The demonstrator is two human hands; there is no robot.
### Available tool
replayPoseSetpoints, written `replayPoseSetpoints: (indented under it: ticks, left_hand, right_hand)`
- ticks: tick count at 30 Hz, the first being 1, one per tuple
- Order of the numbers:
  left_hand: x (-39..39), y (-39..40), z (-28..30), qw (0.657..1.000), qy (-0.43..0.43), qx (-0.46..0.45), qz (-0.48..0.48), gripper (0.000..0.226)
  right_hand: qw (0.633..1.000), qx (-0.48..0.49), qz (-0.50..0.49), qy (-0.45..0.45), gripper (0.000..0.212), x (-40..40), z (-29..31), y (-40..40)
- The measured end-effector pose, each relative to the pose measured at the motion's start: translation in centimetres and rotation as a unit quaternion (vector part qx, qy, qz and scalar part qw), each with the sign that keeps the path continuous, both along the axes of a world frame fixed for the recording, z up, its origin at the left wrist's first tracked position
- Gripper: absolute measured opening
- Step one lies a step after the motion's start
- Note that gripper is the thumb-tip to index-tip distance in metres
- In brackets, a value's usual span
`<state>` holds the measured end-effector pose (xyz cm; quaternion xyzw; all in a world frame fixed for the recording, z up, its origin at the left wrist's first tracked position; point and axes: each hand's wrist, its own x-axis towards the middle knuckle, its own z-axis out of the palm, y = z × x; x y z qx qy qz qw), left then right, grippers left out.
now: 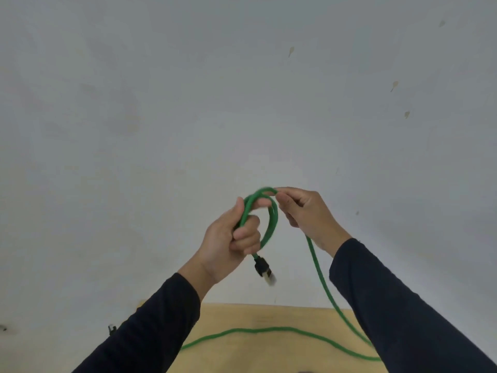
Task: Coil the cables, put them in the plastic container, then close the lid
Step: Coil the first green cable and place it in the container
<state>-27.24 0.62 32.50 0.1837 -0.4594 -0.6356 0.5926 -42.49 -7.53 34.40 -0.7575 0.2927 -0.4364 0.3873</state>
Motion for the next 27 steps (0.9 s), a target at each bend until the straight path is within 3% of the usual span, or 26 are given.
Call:
replayPoseSetpoints:
  ticks: [1,3,5,8,12,14,16,18,24,27]
  left_hand:
    - [0.3,-0.2,0.7,0.999,0.044,-0.009,0.001,0.046]
    - [0.9,-0.6,2.2,0.994,0.098,-0.037,0.041,0.045]
    - [1.7,-1.5,3.2,0.987,0.086,-0.061,0.118,0.043]
    - [2.5,-2.7,2.8,0.968,-0.025,-0.073,0.238,0.04]
    - [2.7,-2.8,0.1,0.889,-0.289,-0.105,0.34,0.035]
    - [2.4,-2.3,-1.6,0.872,-0.355,-0.114,0.317,0.034]
    - [2.1,-1.8,-2.8,0.879,-0.379,-0.099,0.273,0.035]
    - [1.9,-1.5,-3.1,0.9,-0.365,-0.084,0.222,0.04]
    - [1.6,-0.4,-2.4,0.946,-0.296,-0.069,0.108,0.037]
    - [1.8,-0.5,-1.9,0.951,-0.289,-0.064,0.088,0.037]
  right_hand:
    - [1.0,0.011,-0.022,-0.002,0.022,0.1,-0.9,-0.1]
    - [0.994,-0.018,-0.06,0.086,0.025,0.6,-3.2,0.1]
    - [0.98,-0.066,-0.059,0.176,0.03,1.5,-5.3,1.1]
    - [0.968,-0.124,-0.026,0.218,0.028,3.0,-6.2,3.1]
    - [0.951,-0.179,0.001,0.253,0.028,3.9,-4.4,4.8]
    - [0.937,-0.234,-0.002,0.259,0.022,3.4,-2.8,4.8]
    - [0.927,-0.255,0.015,0.276,0.011,2.7,-1.1,4.6]
    - [0.935,-0.226,0.031,0.271,0.005,2.1,0.2,4.0]
    - [0.981,-0.092,0.054,0.162,0.033,0.3,1.8,2.8]
    - [0.981,-0.04,0.091,0.166,0.027,0.3,1.0,2.9]
